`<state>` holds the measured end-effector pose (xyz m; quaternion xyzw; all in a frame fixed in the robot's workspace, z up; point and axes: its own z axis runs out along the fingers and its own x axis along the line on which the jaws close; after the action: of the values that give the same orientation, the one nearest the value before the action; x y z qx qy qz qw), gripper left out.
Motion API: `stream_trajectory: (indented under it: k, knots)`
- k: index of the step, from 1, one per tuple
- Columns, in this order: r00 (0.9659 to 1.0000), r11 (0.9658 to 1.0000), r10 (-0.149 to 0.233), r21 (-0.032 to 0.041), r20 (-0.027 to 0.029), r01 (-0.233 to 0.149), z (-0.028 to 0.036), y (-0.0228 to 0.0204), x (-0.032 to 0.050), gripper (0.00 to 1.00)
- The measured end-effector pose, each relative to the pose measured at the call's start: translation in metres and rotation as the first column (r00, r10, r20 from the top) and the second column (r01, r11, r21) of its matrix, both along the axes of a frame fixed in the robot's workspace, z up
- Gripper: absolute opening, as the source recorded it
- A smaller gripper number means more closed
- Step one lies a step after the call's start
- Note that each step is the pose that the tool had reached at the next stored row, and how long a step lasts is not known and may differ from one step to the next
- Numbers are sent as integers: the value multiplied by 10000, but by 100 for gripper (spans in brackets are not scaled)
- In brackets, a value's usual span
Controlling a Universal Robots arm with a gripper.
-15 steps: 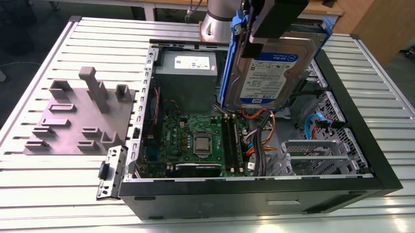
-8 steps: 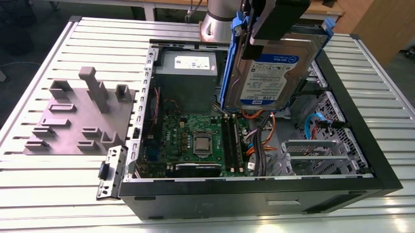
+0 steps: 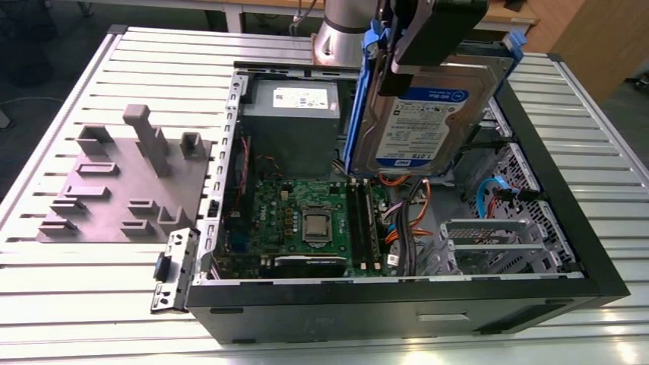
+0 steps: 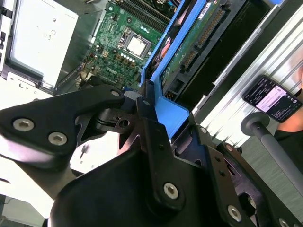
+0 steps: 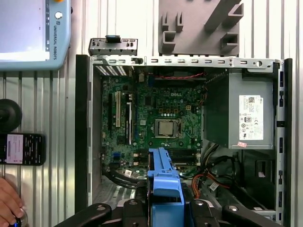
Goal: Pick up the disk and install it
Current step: 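Insert the disk into the insertion slot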
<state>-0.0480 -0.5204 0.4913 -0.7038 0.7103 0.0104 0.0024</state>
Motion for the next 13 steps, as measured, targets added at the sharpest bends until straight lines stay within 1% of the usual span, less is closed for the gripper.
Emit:
stream_trajectory:
  k: [2,5,7,13]
  knots:
    - [10000,10000,0,0,0,0,-1,-11,1,36]
    - [10000,10000,0,-1,-1,0,-3,-15,23,36]
    - [10000,10000,0,1,0,0,-6,-17,55,36]
    - [10000,10000,0,0,-9,0,-12,-17,186,36]
